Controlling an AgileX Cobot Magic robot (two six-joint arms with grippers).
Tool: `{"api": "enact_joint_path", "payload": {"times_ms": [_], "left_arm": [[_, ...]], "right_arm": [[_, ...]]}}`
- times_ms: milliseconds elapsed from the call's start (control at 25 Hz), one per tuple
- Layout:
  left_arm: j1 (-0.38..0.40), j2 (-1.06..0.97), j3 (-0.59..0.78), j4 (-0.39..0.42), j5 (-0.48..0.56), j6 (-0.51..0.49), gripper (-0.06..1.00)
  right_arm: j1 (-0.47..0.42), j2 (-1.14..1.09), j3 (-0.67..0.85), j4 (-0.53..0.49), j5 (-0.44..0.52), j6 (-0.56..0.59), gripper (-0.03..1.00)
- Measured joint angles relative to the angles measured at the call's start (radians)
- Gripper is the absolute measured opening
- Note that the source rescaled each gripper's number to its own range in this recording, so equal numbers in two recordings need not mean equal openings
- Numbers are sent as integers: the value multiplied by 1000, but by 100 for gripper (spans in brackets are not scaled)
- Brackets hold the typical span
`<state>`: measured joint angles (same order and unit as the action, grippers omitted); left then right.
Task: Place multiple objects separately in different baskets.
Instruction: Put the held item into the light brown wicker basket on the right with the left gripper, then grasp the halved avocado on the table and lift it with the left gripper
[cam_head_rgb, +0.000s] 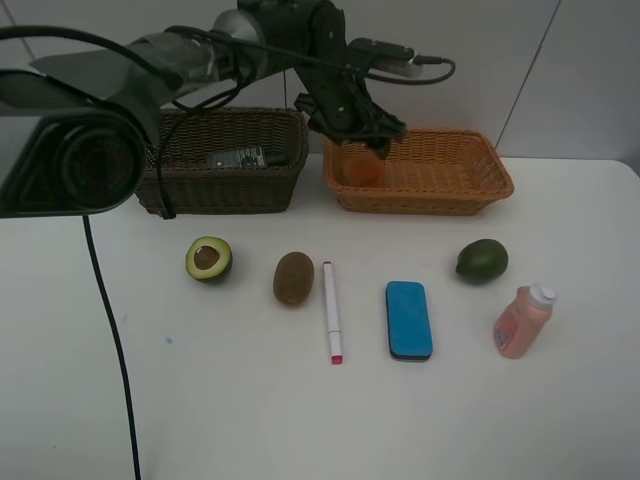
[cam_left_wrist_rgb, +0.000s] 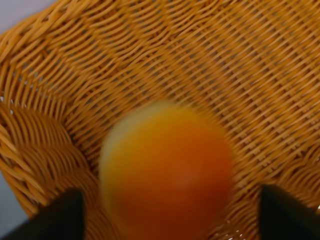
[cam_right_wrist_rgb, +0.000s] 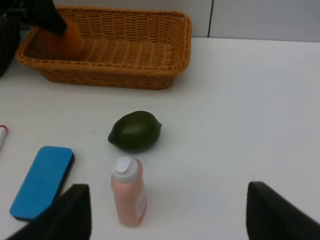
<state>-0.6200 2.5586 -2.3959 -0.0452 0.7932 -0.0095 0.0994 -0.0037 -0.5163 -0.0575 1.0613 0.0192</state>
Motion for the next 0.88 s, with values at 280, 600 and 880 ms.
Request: {"api": "enact_joint_path", "payload": {"times_ms": [280,600,880], "left_arm": [[1,0,-26,1,118,-31,92],[1,-56,-152,-25,407,-63,92],[0,-236,50,-69,406,-54,92]], "right_arm": [[0,0,0,0,0,0,75],[0,0,0,0,0,0,75],[0,0,0,0,0,0,75]]}}
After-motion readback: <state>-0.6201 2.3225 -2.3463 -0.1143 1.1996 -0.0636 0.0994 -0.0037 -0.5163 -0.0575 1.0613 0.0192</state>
